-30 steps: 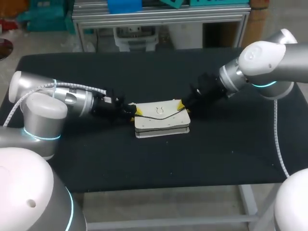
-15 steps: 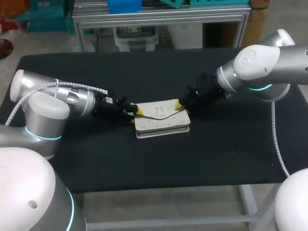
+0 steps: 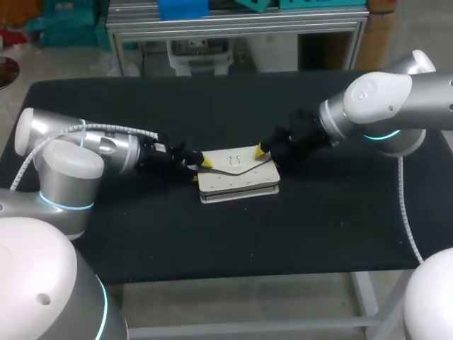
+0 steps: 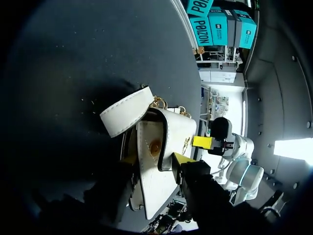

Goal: Pick up the bag, open it, inspect its contents, close it, and place it on the opposite side

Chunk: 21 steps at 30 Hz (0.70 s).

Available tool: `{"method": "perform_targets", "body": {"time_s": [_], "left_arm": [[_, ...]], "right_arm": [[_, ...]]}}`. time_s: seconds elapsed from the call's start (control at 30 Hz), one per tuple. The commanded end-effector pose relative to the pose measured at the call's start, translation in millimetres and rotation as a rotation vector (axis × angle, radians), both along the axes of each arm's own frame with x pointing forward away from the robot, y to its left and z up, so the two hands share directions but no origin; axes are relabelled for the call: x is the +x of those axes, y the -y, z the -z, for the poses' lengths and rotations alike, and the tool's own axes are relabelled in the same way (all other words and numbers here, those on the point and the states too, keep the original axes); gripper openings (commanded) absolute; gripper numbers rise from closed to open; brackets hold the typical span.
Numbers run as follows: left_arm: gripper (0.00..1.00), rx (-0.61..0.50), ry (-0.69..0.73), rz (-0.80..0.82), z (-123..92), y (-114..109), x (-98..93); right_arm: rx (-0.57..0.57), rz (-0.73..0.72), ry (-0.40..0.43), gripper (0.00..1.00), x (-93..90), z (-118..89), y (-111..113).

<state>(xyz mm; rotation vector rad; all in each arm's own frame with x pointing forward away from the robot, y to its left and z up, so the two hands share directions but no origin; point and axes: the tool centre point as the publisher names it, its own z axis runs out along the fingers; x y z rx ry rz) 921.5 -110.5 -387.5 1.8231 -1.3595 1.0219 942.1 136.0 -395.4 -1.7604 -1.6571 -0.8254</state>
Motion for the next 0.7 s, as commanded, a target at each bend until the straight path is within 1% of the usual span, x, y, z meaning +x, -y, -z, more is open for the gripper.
{"method": "perform_targets", "body": {"time_s": [0.03,0.07,0.1,0.2,0.33,0.37,0.4,0.43,0.47,0.5,0.7], "left_arm": [[0.31,-0.003,0.042,-0.026,4,10,4.8],[0.12,0.002,0.058,-0.024,-1,10,4.5],[0.0,0.012,0.073,-0.024,-6,11,3.9],[0.0,0.026,0.105,-0.009,-18,14,0.7],[0.0,0.042,0.112,0.007,-22,16,-1.6],[0.21,0.044,0.114,0.008,-22,16,-2.0],[0.46,0.044,0.115,0.008,-22,16,-2.6],[0.55,0.043,0.115,0.008,-22,16,-2.8],[0.97,0.04,0.116,0.009,-22,15,-3.1],[1.0,0.039,0.118,0.008,-22,15,-3.3],[1.0,0.011,0.119,-0.019,-16,9,-1.5]], "right_arm": [[0.016,0.002,0.016,0.0,3.1,5,-11],[0.016,0.0,0.028,0.0,3.6,1,-10],[0.017,-0.002,0.038,0.0,3.9,-3,-10],[0.014,0.0,0.07,0.0,4.5,-14,-10],[0.015,-0.012,0.082,0.0,4.8,-19,-10],[0.015,-0.015,0.083,0.06,4.6,-19,-10],[0.016,-0.016,0.084,0.29,4.2,-20,-10],[0.017,-0.016,0.085,0.45,3.8,-20,-10],[0.017,-0.017,0.086,0.9,3.2,-20,-10],[0.018,-0.016,0.086,1.0,2.8,-19,-10],[0.027,-0.009,0.088,1.0,1.3,-16,-8]]}}
